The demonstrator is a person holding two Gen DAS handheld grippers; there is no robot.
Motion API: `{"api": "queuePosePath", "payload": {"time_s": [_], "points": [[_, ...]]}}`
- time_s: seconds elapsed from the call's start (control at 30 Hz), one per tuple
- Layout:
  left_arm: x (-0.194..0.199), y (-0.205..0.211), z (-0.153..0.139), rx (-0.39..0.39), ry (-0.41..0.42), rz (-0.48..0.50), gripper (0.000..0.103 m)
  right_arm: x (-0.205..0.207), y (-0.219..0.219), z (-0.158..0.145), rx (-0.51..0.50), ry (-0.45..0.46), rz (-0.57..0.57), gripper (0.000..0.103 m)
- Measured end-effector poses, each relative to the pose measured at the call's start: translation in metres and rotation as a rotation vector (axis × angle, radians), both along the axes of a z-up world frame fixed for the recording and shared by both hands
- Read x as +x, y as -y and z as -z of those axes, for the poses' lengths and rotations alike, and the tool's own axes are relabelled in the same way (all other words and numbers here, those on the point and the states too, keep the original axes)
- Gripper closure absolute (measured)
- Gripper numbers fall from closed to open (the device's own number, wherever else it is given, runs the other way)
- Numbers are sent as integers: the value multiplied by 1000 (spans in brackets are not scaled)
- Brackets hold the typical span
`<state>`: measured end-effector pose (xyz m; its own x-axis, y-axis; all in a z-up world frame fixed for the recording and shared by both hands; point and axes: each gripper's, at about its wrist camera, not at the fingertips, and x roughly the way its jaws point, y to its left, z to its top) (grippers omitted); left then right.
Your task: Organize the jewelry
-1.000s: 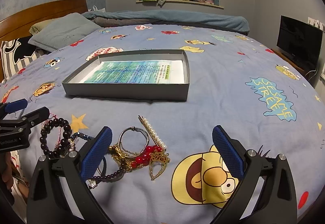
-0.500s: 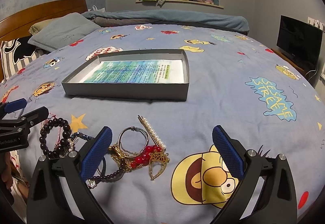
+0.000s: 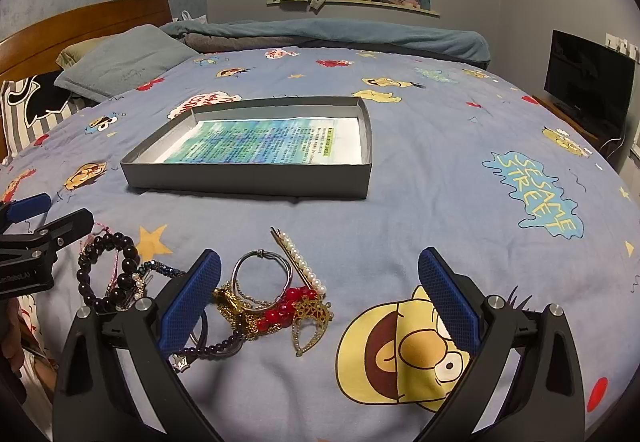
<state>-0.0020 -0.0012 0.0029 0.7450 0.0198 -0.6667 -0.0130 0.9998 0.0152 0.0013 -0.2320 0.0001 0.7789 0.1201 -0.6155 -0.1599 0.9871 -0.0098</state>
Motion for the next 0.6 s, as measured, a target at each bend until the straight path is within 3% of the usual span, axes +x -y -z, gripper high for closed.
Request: {"api": "queuePosePath", "payload": {"time_s": [0.6], "points": [[0,0,-1,1,-2,-2,4,1,0,0,-3,-3,3,5]]}}
